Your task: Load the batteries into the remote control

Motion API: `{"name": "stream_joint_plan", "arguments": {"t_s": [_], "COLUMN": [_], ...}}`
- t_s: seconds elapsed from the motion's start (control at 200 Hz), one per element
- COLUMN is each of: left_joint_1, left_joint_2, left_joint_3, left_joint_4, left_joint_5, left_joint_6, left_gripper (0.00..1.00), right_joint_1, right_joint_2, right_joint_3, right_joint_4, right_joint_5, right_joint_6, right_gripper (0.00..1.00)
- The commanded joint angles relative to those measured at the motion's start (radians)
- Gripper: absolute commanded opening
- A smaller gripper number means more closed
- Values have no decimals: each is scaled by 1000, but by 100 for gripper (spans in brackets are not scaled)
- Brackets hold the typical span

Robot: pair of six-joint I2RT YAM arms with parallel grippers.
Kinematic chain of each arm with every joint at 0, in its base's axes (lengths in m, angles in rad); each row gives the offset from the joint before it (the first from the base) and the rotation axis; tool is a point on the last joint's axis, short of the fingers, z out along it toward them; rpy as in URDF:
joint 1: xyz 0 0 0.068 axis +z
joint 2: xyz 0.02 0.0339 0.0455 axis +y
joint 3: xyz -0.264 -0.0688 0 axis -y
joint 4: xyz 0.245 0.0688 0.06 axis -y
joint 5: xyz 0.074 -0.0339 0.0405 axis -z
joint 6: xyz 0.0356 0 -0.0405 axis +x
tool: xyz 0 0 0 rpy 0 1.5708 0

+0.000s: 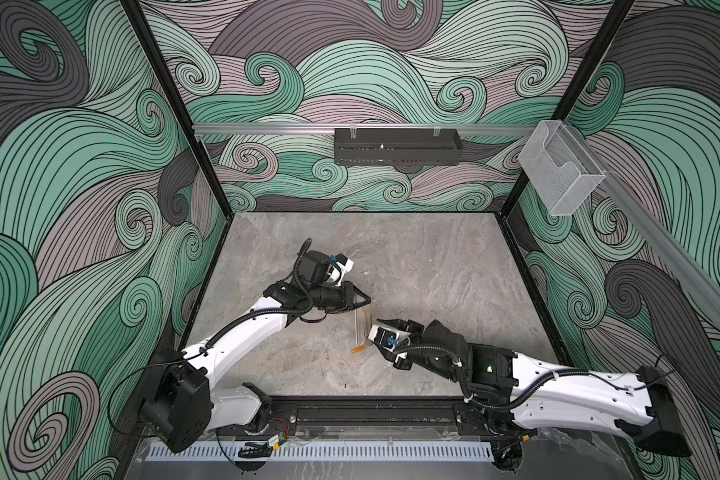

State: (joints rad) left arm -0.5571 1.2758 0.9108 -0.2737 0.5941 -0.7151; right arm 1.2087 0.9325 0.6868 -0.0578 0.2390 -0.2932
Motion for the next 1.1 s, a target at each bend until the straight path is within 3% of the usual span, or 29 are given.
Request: {"name": "stream_joint_plan", "arguments": {"t_s": [0.0,0.18,0.37,0.58,1.091], "left_joint_1": [8,3,-27,-63,-97], "left_joint_2": [-17,-15,5,22,64], "left_joint_3": [34,27,40,64,80], "left_joint_4": [0,42,47,31,52], "left_joint_5": [-100,-208,-320,-423,-438], "left_joint_6": [5,-14,-21,-1,15], "left_gripper": [0,0,0,0,0], "right_joint_1": [-154,-329,-395,-418,-430], "right_joint_2": [-34,-9,101,216,354], "right_joint_3": [68,99,103,71,57], "right_joint_4": [-86,-151,-119,-27,67], "right_joint_5": [-196,-454,-610,-687,-729], "right_joint_6": [298,546,648,697,732], "right_gripper": [48,52,62,70,79]}}
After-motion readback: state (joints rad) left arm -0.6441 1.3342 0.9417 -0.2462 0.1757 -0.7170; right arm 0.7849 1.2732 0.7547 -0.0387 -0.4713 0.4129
